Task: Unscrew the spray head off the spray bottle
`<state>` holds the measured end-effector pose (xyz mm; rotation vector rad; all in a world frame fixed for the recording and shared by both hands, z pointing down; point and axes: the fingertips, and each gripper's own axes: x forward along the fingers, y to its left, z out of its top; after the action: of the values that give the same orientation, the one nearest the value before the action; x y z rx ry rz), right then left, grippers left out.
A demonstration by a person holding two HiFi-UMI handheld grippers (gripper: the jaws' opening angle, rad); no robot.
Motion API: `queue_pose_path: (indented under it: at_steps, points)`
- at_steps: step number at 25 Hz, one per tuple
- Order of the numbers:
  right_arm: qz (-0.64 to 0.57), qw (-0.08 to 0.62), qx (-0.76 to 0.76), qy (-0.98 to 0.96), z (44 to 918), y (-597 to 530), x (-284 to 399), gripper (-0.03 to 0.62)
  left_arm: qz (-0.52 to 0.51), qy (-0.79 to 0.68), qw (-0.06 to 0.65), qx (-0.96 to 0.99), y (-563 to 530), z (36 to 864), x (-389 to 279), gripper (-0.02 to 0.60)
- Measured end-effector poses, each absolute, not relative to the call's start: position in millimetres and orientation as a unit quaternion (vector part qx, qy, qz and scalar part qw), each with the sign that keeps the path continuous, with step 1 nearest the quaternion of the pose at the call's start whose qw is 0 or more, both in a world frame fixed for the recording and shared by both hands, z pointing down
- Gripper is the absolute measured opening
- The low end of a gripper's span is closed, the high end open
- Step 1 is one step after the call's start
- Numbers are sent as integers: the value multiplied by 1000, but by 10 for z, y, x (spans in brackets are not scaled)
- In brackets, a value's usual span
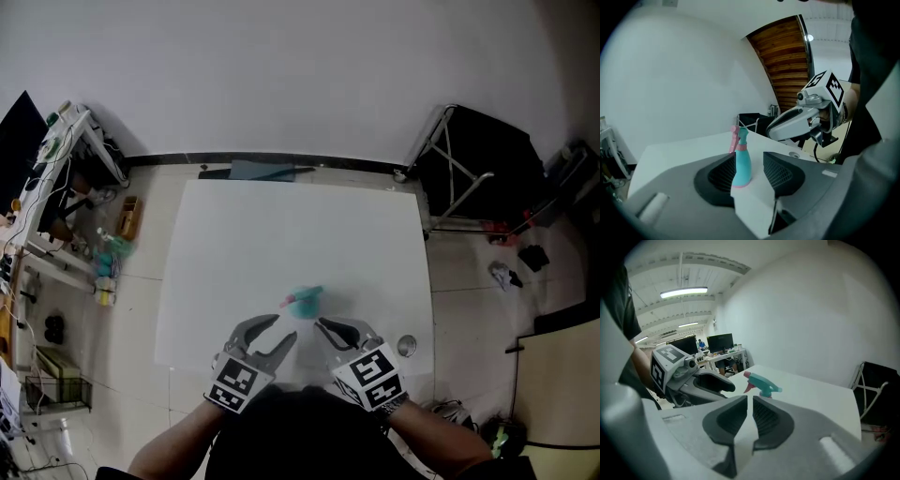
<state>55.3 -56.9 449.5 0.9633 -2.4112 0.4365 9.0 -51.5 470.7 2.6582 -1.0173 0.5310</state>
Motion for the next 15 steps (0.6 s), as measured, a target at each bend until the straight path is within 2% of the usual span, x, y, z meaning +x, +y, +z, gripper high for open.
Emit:
queue_pose_path:
  at_steps: [2,5,9,15]
  points:
    - [159,243,357,-888,4467,-557,543,-3,177,-346,122,913,-493,4641,106,168]
    - [156,235,358,-890,4437,-523,517,-8,175,-348,120,913,-486,4544,118,90]
    - [154,229,357,-892,4396,-502,483,-8,173,-351,115,913,-509,4407,145,26]
    - [163,221,353,-894,4362,-506,461,-8,174,-344,122,915,-527,4343,228,12]
